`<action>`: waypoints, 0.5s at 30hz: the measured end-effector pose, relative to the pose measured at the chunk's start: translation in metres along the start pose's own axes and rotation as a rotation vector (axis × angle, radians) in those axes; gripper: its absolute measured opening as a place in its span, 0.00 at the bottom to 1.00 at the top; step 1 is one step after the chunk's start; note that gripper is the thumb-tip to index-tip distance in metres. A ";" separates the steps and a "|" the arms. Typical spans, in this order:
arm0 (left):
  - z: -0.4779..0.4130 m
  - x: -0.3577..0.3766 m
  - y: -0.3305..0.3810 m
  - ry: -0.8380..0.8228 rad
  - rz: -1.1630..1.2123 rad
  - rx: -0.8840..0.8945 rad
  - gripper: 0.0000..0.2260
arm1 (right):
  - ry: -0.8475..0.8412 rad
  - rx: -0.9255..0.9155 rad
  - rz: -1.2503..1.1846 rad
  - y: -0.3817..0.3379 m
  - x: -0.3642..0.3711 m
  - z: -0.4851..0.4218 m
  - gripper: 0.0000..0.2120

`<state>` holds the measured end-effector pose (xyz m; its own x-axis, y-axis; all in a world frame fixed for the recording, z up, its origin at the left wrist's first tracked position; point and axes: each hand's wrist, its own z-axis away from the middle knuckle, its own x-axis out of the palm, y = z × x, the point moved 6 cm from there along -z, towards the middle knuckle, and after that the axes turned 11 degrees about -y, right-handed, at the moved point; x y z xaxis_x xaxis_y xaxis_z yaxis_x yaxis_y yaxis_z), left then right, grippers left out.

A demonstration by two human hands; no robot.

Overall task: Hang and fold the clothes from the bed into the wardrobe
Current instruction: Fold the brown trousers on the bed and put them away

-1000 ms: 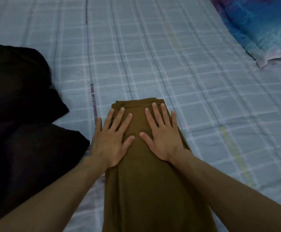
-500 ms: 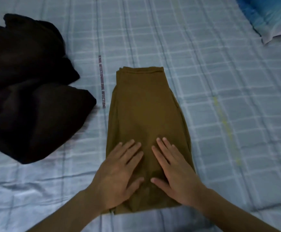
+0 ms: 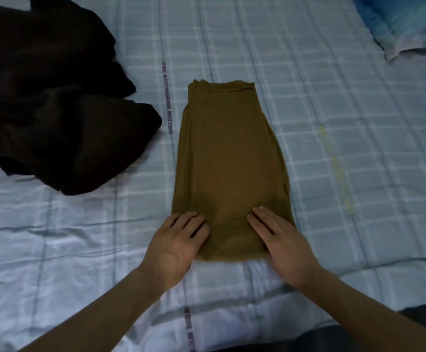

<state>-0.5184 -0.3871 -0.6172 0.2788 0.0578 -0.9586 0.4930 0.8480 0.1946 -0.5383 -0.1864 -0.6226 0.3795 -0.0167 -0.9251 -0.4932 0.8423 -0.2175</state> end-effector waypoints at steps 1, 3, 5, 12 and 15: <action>0.000 -0.006 -0.002 0.016 0.009 -0.011 0.21 | 0.036 0.032 0.010 0.001 -0.005 0.001 0.36; -0.001 -0.020 -0.010 -0.002 0.069 -0.046 0.18 | 0.082 0.076 0.031 0.004 -0.018 0.002 0.30; -0.005 -0.038 -0.020 -0.006 0.145 -0.070 0.16 | 0.065 0.103 0.024 0.003 -0.036 -0.003 0.24; -0.028 -0.104 -0.063 0.133 0.352 -0.164 0.12 | 0.114 0.217 -0.131 0.026 -0.110 -0.036 0.18; -0.058 -0.119 -0.087 0.170 0.331 -0.200 0.12 | 0.148 0.225 -0.143 0.045 -0.135 -0.070 0.21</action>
<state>-0.6420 -0.4371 -0.5316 0.2473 0.4164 -0.8749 0.2252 0.8535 0.4699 -0.6662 -0.1834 -0.5295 0.3057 -0.2081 -0.9291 -0.2508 0.9238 -0.2894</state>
